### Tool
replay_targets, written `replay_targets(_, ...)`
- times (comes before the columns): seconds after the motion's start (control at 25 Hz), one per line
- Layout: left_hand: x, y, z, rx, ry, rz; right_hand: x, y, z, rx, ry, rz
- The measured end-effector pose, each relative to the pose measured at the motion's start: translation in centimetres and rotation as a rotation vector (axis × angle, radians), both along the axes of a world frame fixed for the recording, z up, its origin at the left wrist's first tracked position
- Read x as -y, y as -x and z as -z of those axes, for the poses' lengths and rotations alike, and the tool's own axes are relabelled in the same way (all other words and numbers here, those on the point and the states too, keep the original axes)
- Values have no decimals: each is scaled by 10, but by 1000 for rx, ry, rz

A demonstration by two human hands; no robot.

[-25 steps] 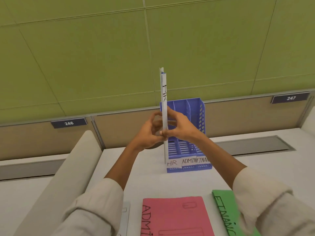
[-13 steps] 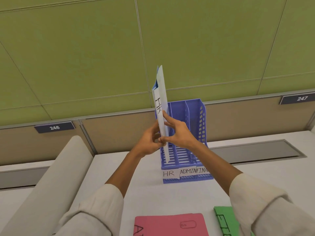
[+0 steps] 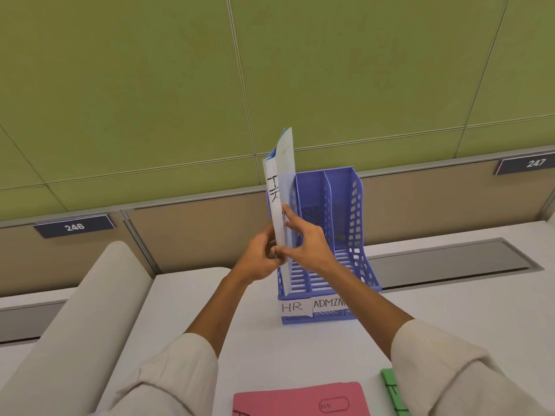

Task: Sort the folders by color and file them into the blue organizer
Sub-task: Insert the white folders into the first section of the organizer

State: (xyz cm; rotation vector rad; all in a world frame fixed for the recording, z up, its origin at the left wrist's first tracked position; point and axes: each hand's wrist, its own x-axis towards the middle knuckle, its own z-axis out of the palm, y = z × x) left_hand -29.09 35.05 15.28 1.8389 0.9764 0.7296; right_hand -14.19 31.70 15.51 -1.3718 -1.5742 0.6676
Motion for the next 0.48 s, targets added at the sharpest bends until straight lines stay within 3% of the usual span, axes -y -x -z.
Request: replay_targets(0.48, -6, -1, 2, 8, -11, 31, -4, 1, 9, -8, -67, 44)
